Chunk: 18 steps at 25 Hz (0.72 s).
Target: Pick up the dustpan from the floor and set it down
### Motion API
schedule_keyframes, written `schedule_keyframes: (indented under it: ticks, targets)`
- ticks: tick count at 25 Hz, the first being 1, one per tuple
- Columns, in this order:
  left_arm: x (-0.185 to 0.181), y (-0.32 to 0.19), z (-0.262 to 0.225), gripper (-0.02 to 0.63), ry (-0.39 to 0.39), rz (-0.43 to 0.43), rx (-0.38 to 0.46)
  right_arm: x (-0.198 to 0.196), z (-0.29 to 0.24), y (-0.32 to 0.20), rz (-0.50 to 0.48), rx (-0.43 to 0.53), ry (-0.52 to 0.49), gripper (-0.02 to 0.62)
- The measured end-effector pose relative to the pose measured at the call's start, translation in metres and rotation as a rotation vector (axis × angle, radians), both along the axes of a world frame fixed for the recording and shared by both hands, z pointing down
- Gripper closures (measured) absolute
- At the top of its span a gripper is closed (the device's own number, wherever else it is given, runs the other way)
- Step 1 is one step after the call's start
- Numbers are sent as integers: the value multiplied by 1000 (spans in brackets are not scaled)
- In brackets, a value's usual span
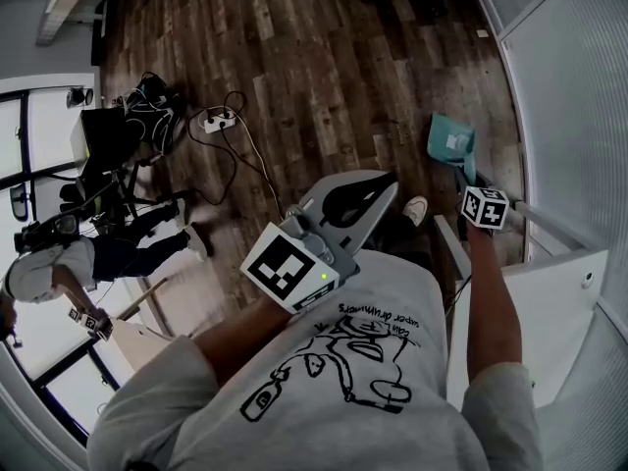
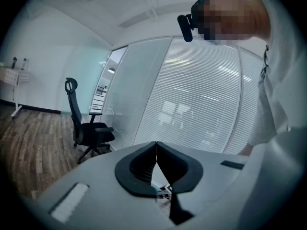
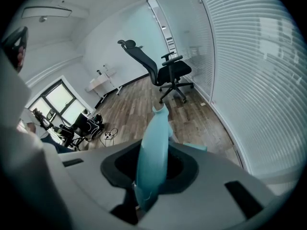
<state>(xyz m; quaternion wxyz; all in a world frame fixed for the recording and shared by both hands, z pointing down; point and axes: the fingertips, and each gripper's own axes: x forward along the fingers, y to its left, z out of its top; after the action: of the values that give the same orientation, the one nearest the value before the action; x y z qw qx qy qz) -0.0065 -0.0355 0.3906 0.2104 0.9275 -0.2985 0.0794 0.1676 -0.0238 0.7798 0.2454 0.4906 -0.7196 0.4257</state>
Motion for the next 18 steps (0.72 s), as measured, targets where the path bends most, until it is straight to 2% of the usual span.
schedule_keyframes:
  ticks: [18]
  targets:
    - [1, 10, -1, 604, -5, 12, 1, -12, 33, 65, 17, -142, 3, 534]
